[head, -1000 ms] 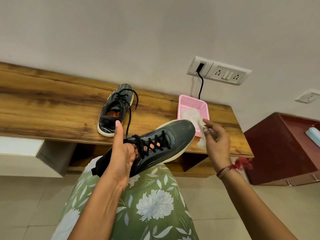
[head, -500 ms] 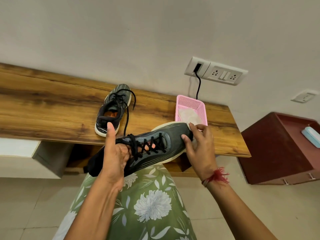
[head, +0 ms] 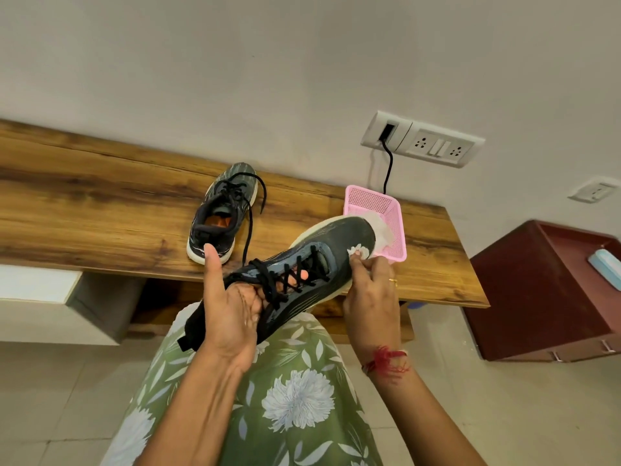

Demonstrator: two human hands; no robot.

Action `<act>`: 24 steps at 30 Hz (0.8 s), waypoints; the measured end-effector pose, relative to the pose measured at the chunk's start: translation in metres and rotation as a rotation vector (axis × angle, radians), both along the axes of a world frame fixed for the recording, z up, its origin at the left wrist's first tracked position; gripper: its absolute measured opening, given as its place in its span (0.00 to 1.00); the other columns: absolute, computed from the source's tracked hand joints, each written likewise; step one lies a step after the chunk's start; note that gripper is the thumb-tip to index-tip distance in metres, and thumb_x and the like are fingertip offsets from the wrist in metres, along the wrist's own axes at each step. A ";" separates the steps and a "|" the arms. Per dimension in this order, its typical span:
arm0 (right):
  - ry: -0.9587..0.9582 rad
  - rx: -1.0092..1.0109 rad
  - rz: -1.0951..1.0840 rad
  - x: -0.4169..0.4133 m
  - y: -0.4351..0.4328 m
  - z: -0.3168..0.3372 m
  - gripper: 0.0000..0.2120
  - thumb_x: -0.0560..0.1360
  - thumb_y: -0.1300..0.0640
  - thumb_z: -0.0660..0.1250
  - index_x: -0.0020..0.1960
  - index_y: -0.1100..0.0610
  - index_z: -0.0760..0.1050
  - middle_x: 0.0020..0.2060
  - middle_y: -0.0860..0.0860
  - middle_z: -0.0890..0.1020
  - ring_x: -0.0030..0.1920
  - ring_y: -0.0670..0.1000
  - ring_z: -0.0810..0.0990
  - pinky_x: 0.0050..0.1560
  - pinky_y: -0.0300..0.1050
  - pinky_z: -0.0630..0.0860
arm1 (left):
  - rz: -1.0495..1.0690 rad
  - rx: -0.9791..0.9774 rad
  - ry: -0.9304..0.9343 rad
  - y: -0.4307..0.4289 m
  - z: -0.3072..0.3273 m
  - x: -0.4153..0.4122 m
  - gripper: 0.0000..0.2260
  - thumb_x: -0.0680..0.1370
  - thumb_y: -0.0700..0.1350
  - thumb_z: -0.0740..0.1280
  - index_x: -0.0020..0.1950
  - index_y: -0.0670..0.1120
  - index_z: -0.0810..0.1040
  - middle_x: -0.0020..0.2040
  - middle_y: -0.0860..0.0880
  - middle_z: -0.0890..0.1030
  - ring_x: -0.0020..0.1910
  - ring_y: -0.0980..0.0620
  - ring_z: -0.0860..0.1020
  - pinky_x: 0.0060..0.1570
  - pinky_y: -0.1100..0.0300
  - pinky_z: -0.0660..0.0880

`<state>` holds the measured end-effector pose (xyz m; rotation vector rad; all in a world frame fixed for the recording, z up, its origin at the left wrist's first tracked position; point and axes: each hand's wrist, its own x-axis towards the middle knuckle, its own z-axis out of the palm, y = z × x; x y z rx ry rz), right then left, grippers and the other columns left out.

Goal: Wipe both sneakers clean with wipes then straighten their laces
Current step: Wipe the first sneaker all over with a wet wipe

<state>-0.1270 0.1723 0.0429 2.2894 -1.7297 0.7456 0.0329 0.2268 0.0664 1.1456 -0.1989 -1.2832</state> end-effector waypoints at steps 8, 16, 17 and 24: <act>-0.613 0.035 0.109 -0.014 -0.009 0.028 0.13 0.74 0.68 0.65 0.55 0.57 0.79 0.46 0.50 0.76 0.47 0.40 0.75 0.45 0.32 0.74 | -0.044 -0.015 -0.012 0.001 0.017 0.003 0.34 0.77 0.66 0.48 0.16 0.48 0.59 0.16 0.52 0.61 0.16 0.58 0.65 0.34 0.55 0.69; -0.165 -0.069 0.109 -0.018 -0.036 0.022 0.13 0.71 0.68 0.69 0.55 0.61 0.80 0.48 0.59 0.77 0.47 0.58 0.76 0.43 0.50 0.76 | -0.097 -0.002 -0.026 0.003 0.017 -0.003 0.35 0.77 0.67 0.46 0.15 0.49 0.61 0.18 0.54 0.62 0.17 0.58 0.61 0.32 0.61 0.68; -0.156 -0.088 0.102 -0.020 -0.037 0.022 0.13 0.70 0.68 0.69 0.54 0.61 0.80 0.47 0.59 0.77 0.46 0.58 0.76 0.41 0.49 0.76 | -0.102 0.006 -0.033 0.003 0.019 -0.003 0.36 0.78 0.67 0.46 0.14 0.48 0.61 0.18 0.54 0.63 0.17 0.58 0.61 0.31 0.61 0.68; -0.477 -0.098 0.043 -0.026 -0.036 0.021 0.09 0.71 0.68 0.70 0.50 0.61 0.82 0.43 0.55 0.80 0.44 0.44 0.75 0.43 0.27 0.69 | -0.087 -0.029 -0.039 0.001 0.008 0.009 0.30 0.66 0.74 0.54 0.29 0.46 0.65 0.23 0.49 0.62 0.19 0.56 0.68 0.39 0.60 0.73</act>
